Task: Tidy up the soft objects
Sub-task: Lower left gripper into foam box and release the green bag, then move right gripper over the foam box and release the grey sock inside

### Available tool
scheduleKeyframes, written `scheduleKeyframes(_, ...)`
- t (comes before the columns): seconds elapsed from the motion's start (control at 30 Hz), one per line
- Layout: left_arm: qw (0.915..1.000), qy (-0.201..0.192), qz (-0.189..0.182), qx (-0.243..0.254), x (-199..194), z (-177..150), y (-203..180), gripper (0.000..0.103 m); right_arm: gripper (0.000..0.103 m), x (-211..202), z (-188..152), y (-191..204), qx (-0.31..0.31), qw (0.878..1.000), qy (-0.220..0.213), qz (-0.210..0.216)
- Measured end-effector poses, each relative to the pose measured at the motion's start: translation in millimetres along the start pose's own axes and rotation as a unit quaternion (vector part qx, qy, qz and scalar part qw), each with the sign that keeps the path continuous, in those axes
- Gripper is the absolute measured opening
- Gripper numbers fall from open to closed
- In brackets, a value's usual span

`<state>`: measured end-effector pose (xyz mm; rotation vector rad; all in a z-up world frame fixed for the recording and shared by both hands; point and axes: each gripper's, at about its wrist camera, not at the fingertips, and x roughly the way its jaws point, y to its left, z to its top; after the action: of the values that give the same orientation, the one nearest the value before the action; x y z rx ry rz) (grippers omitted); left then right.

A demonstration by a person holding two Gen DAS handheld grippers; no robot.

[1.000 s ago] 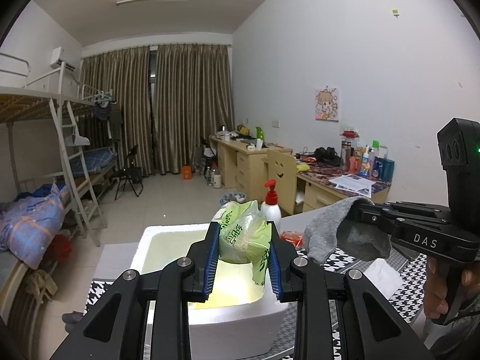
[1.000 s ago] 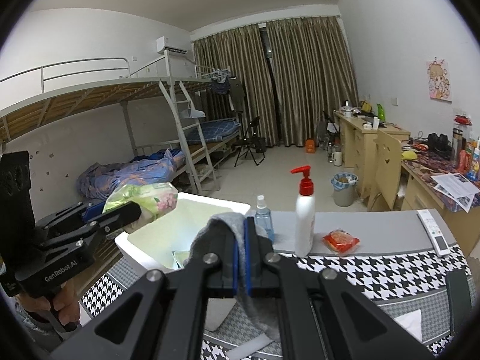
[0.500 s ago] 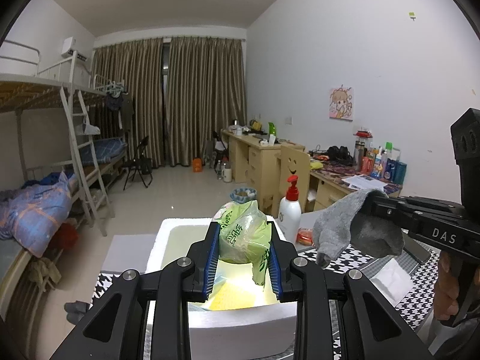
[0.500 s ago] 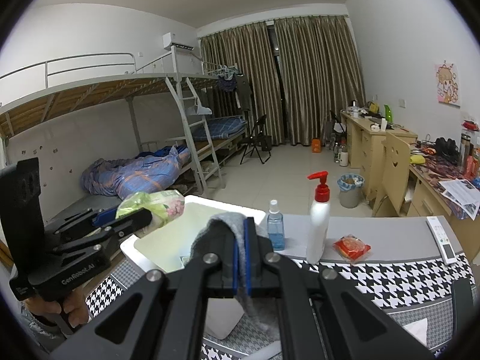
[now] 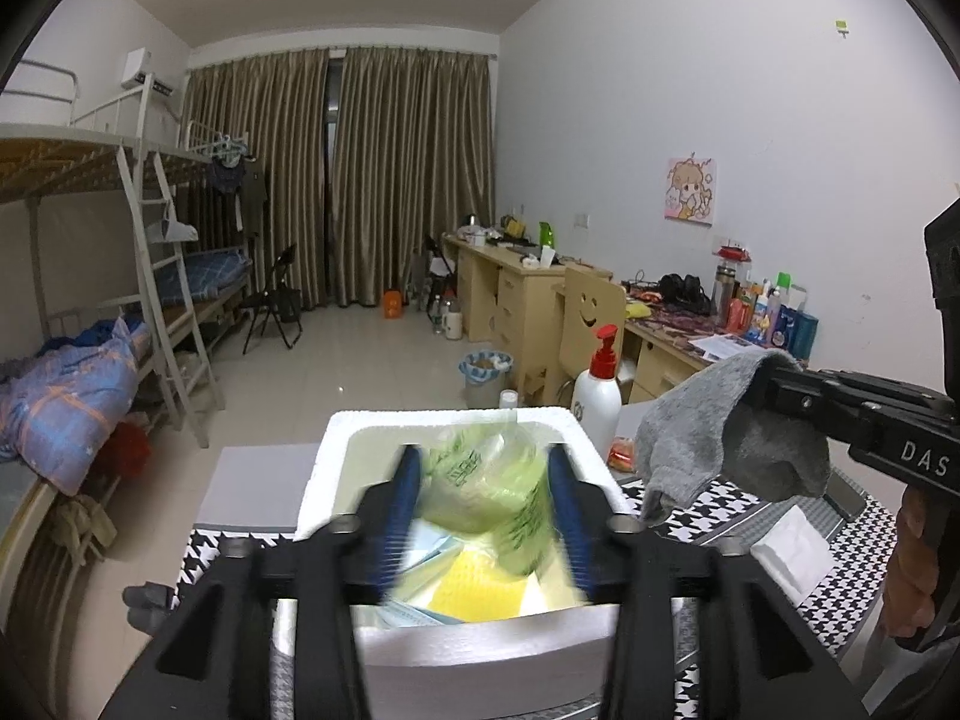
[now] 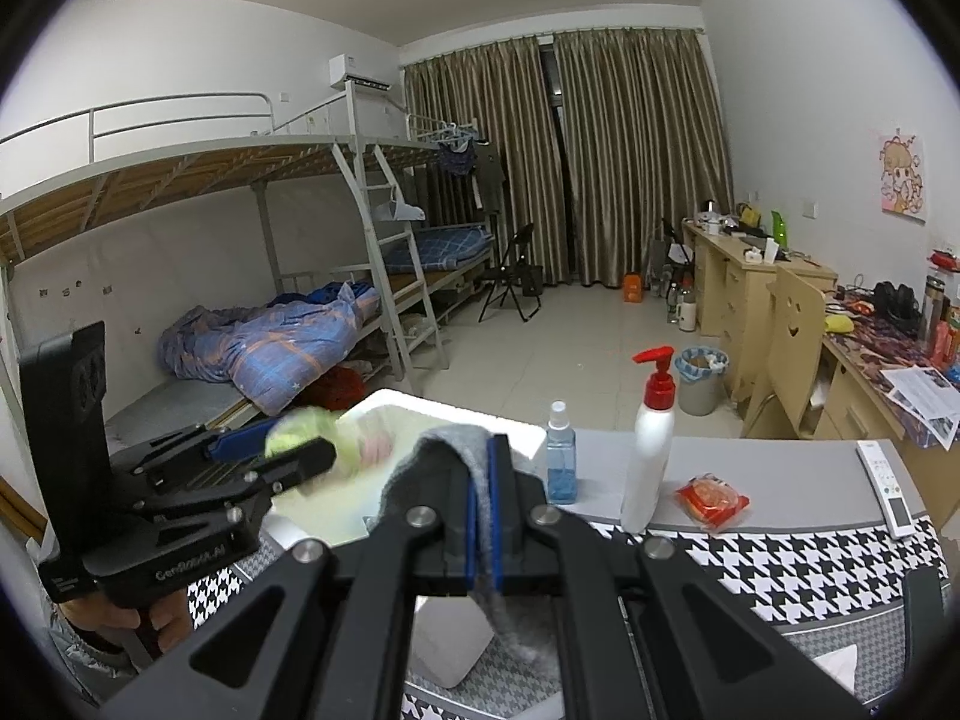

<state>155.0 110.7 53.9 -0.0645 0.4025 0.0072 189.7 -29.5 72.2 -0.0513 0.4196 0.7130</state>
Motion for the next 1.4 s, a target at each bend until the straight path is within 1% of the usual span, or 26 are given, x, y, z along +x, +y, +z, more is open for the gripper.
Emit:
scheduleKeyframes(0.07,1.0000,-0.001,0.002,-0.004,-0.4,-0.4,3.3,0.074,0.006,1.6,1.2,2.3,0.000,1.000,0.000,-0.002)
scheduleKeyframes(0.2,0.9998,-0.010,0.012,-0.013,-6.0,-1.4,10.4,0.088,0.006,5.2,2.7,7.2,-0.003,1.000,0.001,-0.003)
scheduleKeyframes(0.33,0.9994,-0.019,0.025,-0.017,-11.8,-2.4,15.6,0.093,0.006,10.6,4.4,10.2,-0.006,1.000,0.002,0.001)
scheduleKeyframes(0.47,0.9986,-0.029,0.039,-0.022,-17.3,-2.9,20.7,0.101,0.006,15.8,6.1,12.8,-0.005,1.000,0.006,0.008)
scheduleKeyframes(0.7,0.9975,-0.038,0.053,-0.029,-24.7,-4.2,32.3,0.102,0.006,21.3,9.6,24.0,-0.015,1.000,0.008,0.014)
scheduleKeyframes(1.0,0.9967,-0.044,0.063,-0.027,-35.6,-10.3,39.0,0.102,0.006,30.0,9.5,34.5,-0.021,0.999,0.015,0.026)
scheduleKeyframes(1.4,0.9951,-0.041,0.078,-0.043,-41.7,-19.0,53.6,0.102,0.006,55.5,11.2,45.2,-0.034,0.998,0.041,0.044)
